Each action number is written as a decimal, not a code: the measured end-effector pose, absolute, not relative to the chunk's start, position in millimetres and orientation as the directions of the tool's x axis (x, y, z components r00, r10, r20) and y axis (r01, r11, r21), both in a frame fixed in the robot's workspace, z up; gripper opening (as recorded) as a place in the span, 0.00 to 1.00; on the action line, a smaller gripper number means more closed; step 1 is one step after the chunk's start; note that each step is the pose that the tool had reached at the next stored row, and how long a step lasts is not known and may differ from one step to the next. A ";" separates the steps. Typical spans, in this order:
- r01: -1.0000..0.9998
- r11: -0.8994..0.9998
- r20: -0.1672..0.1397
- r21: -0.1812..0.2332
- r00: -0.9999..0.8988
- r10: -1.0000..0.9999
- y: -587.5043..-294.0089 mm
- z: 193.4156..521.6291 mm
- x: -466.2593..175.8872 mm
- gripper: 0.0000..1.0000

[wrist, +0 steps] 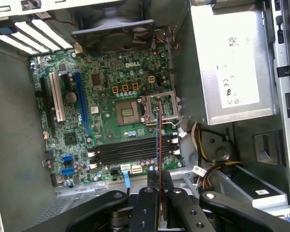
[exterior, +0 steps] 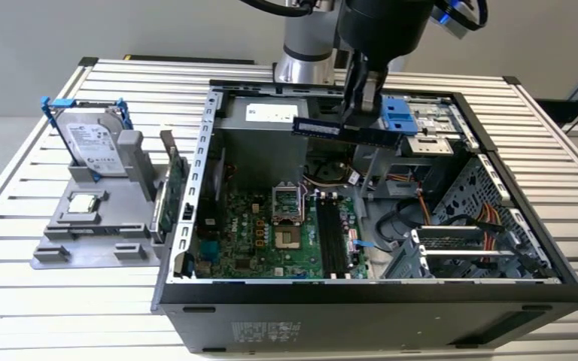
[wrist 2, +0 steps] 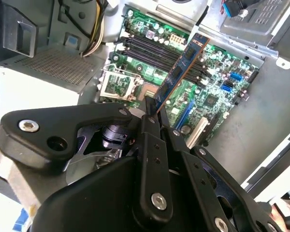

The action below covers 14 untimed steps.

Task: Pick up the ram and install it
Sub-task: 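Pick up the ram and move it above insertion slot, then insert the ram into the slot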

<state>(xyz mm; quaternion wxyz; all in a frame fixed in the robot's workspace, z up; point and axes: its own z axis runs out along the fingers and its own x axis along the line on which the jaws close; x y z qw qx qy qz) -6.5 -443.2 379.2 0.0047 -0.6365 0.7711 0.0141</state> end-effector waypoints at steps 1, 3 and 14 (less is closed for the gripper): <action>-0.981 0.194 -0.025 0.016 -0.194 -0.981 -443.2 379.2 -6.5 0.00; -0.979 0.203 -0.025 0.016 -0.204 -0.979 -443.2 379.2 -6.5 0.00; -0.966 0.256 -0.025 0.016 -0.257 -0.966 -443.2 379.2 -5.8 0.00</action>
